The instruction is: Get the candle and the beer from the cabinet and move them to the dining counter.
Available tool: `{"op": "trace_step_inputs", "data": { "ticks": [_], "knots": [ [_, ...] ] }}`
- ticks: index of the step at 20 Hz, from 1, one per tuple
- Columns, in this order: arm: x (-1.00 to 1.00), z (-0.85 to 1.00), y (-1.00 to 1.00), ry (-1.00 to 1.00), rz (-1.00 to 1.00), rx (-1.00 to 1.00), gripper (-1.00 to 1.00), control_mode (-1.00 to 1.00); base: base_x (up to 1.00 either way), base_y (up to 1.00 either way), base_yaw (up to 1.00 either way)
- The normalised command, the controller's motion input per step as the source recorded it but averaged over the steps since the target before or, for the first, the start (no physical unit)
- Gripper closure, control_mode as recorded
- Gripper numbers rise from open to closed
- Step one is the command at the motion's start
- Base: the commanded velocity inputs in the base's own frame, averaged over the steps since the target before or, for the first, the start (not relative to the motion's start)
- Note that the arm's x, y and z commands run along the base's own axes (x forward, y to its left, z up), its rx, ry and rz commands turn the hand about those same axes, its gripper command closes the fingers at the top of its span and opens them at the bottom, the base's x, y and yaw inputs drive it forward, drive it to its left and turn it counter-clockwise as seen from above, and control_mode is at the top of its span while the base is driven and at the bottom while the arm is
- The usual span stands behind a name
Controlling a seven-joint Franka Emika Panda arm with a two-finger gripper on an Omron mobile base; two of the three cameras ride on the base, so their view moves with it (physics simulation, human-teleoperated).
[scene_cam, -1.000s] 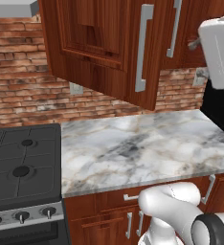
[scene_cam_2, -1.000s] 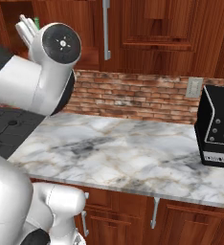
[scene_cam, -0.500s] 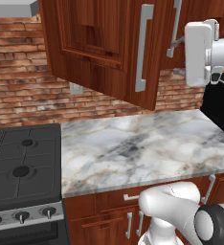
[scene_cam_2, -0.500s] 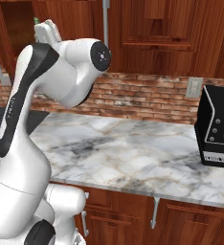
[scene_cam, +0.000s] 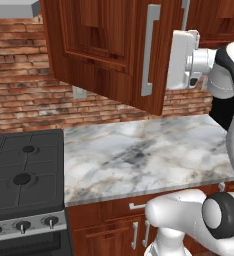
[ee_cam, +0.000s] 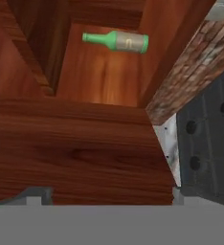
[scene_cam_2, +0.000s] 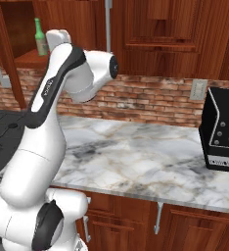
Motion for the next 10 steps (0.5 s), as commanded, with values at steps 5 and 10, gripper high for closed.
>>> {"op": "trace_step_inputs", "data": {
  "ticks": [5, 10],
  "knots": [
    [0.46, -0.12, 0.43, 0.0, 0.21, 0.0, -1.0, -1.0, 0.0, 0.0, 0.0],
    [0.42, -0.03, 0.33, 0.0, 0.22, 0.0, -1.0, -1.0, 0.0, 0.0, 0.0]
  ]
}}
